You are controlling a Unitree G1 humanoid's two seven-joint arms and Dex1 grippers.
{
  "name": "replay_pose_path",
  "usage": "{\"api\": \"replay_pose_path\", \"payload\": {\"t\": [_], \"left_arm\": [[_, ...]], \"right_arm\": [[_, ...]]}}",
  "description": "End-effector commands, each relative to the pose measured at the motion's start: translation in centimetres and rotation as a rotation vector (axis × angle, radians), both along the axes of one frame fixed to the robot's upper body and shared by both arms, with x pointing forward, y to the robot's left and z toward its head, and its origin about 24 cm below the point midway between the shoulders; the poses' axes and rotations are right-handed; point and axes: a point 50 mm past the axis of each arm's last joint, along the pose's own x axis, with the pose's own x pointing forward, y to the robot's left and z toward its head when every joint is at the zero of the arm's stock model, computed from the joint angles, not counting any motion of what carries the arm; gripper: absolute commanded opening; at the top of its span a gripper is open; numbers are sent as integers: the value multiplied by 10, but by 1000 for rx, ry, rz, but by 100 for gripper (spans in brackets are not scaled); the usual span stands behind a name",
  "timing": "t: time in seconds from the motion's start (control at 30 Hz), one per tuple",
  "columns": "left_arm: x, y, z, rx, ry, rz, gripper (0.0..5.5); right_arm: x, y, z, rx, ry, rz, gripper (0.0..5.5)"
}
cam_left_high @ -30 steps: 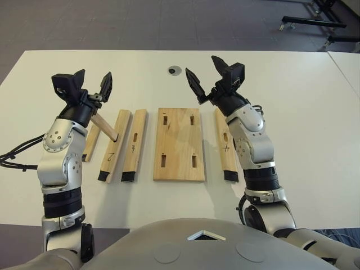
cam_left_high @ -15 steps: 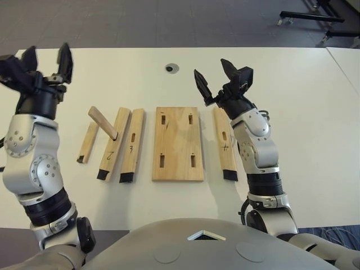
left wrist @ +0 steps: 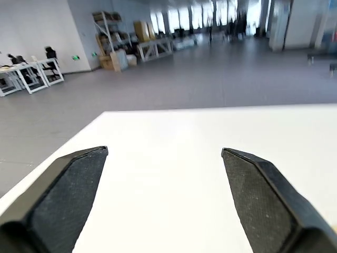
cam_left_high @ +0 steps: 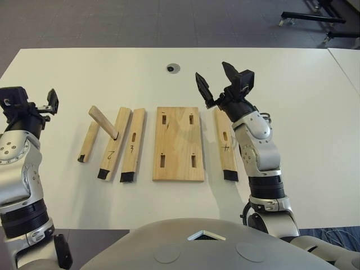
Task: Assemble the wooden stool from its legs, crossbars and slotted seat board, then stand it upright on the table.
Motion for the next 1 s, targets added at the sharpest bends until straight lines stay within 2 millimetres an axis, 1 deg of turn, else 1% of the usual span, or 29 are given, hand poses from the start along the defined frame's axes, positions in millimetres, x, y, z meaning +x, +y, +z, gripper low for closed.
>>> {"api": "replay_pose_path", "payload": {"t": [0.03, 0.13, 0.17, 0.23, 0.3, 0.43, 0.53, 0.6, 0.67, 0.77, 0.9, 1.0], "left_arm": [[-10, -11, -20, -5, 145, -74, 396], [-25, -27, -36, -24, 242, -136, 396], [-30, -34, -42, -75, 268, -163, 396], [-39, -42, -51, -123, 321, -181, 396], [-41, -46, -51, -121, 349, -207, 396], [-39, -48, -45, -113, 374, -261, 396], [-39, -61, -41, -141, 384, -338, 396], [-42, -65, -42, -138, 412, -358, 396], [-45, -67, -45, -144, 437, -363, 396], [-49, -68, -46, -227, 455, -358, 396], [-53, -60, -48, -209, 493, -342, 396], [-53, -65, -49, -220, 499, -364, 396]], "right_arm": [[0, -3, -1, -7, 18, -4, 458], [2, -3, 2, -17, 12, 2, 458], [2, -5, 2, -18, 10, -1, 458], [1, -7, 1, -20, 15, -8, 458], [0, -8, -2, -15, 24, -30, 458], [-4, -5, -4, 1, 29, -47, 458], [-5, -6, -6, 3, 37, -56, 458], [-5, -5, -6, 5, 38, -57, 458], [-5, -4, -6, 5, 38, -56, 458], [-6, -6, -6, -3, 40, -66, 458], [-8, -6, -8, -2, 48, -73, 458], [-9, -6, -8, -2, 53, -76, 458]]}}
